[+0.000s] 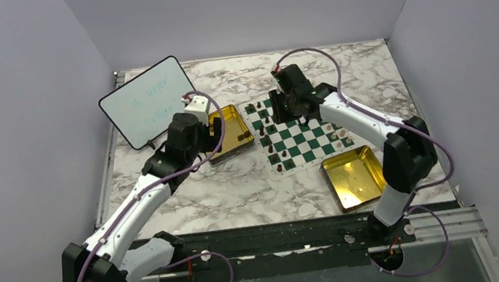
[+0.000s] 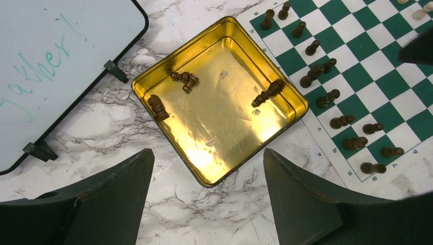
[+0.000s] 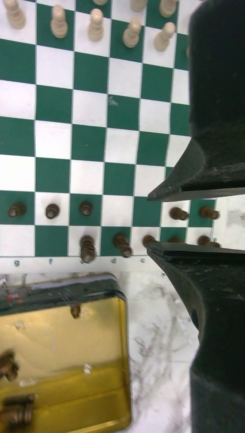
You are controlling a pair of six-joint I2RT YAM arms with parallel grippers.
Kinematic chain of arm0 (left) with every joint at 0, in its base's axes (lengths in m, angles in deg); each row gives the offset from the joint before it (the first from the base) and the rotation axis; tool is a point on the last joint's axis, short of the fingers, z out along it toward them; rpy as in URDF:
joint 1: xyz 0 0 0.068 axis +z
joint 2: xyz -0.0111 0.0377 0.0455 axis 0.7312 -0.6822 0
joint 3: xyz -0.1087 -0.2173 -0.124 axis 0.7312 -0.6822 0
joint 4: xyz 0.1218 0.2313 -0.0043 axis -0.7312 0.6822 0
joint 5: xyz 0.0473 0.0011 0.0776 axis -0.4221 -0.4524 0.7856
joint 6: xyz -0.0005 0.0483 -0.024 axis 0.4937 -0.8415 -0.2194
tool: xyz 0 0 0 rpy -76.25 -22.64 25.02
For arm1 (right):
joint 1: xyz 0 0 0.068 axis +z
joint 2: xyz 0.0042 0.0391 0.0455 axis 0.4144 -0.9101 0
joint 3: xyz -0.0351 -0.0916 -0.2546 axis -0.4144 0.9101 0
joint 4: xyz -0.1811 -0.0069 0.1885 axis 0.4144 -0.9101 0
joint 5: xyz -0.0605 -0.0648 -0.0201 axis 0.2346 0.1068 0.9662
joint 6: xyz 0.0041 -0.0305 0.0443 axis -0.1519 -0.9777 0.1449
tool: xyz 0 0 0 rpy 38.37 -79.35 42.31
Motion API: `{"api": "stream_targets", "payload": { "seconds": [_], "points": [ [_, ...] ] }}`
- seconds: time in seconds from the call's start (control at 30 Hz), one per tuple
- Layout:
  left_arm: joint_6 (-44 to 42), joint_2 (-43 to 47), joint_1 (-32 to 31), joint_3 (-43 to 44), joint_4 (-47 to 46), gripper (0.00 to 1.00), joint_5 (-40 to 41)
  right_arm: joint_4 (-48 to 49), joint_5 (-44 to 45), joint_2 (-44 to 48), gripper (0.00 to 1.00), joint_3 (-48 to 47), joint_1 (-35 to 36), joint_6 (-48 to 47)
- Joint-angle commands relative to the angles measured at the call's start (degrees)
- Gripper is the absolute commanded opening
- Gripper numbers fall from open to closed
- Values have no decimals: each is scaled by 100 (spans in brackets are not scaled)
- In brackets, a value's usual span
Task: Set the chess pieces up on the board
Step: Pick up the chess piece from the storage box.
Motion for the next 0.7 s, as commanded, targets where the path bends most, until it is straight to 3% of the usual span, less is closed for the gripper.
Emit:
{"api": "stream_targets", "payload": {
  "seconds": [0.0,0.23,0.67],
  "points": [
    [254,-689,200,473,106,76,-262,613,-313,969,40,761,-42,226],
    [70,-2157,684,1138,-43,55,-889,1416,-698,2373,40,1867,-42,358],
    [-619,-3629,895,1426,-1237,54,-1153,1535,-689,3178,40,2297,-42,394]
  ]
}}
